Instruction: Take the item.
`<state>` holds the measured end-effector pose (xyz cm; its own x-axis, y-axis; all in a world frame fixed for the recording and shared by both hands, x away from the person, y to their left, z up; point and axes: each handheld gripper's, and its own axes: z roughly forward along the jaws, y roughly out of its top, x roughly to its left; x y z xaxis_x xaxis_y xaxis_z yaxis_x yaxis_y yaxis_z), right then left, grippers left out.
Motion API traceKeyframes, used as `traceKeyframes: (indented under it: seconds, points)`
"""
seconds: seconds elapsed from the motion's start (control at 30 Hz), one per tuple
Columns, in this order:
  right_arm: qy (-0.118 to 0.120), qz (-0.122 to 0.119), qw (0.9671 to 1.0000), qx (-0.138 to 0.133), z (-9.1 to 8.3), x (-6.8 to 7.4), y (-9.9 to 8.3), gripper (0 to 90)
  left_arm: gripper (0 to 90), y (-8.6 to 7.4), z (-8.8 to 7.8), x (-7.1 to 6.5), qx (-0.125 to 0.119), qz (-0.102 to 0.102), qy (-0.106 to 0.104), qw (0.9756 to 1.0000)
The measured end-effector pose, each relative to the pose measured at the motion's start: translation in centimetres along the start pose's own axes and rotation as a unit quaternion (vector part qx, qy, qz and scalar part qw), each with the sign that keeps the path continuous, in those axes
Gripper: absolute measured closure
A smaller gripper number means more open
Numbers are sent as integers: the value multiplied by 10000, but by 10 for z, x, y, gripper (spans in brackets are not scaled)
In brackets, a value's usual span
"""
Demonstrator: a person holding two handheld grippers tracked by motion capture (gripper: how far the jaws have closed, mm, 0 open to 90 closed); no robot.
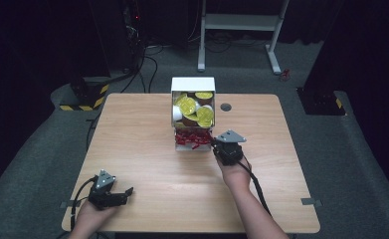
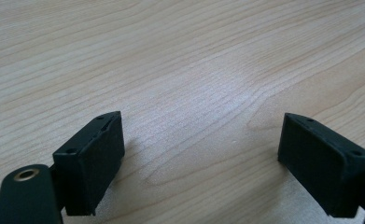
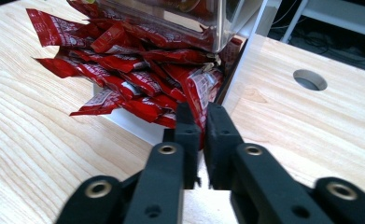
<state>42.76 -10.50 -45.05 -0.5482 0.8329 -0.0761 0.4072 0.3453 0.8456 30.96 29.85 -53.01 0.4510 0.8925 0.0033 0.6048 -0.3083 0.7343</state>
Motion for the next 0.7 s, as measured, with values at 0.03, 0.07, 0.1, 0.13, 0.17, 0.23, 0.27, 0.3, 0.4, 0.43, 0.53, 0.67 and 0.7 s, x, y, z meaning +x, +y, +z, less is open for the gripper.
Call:
traceKeyframes:
  seconds: [0.03, 0.07, 0.1, 0.13, 0.17, 0.23, 0.27, 0.3, 0.4, 0.43, 0.53, 0.67, 0.7]
  points:
    - [-11, 31, 10000, 34, 1, 1, 0, 779, 147, 0, 0, 0, 0, 0, 0, 10000]
    - [-23, 25, 10000, 44, 1, 1, 1, 723, 147, 0, 0, 0, 1, 3, 0, 10000]
    - [-62, 22, 10000, 45, 2, 2, 1, 681, 147, 0, 0, 0, 1, 1, -1, 10000]
    - [-86, 5, 10000, 34, 2, 3, 2, 661, 148, 0, 0, 0, -1, -1, 0, 10000]
    - [-89, 11, 10000, -8, 2, 4, 3, 636, 147, 0, 0, 0, 0, 0, -1, 10000]
    - [-143, 48, 9999, -52, 1, 5, 5, 597, 147, 0, 0, 0, 1, 1, 0, 10000]
    - [-139, 60, 9999, -74, 1, 5, 6, 595, 147, 0, 0, 0, 0, 0, 1, 10000]
    - [-139, 102, 9998, -101, 1, 5, 7, 595, 147, 0, 0, 0, 0, 0, 0, 10000]
    - [-183, 117, 9997, -95, 2, 3, 10, 609, 147, 0, 0, 0, 3, -3, 0, 10000]
    - [-171, 124, 9997, -90, 2, 2, 11, 618, 148, 0, 0, 0, -1, -1, -1, 10000]
    - [-189, 193, 9995, -131, 2, 0, 14, 657, 148, 0, 0, 0, -1, 0, 1, 10000]
    - [-205, 81, 9998, -16, 5, 1, 18, 720, 148, 0, 0, 0, 2, -4, 0, 10000]
    - [-209, 49, 9998, -26, 7, 1, 18, 739, 148, 0, 0, 0, -2, -4, -2, 10000]
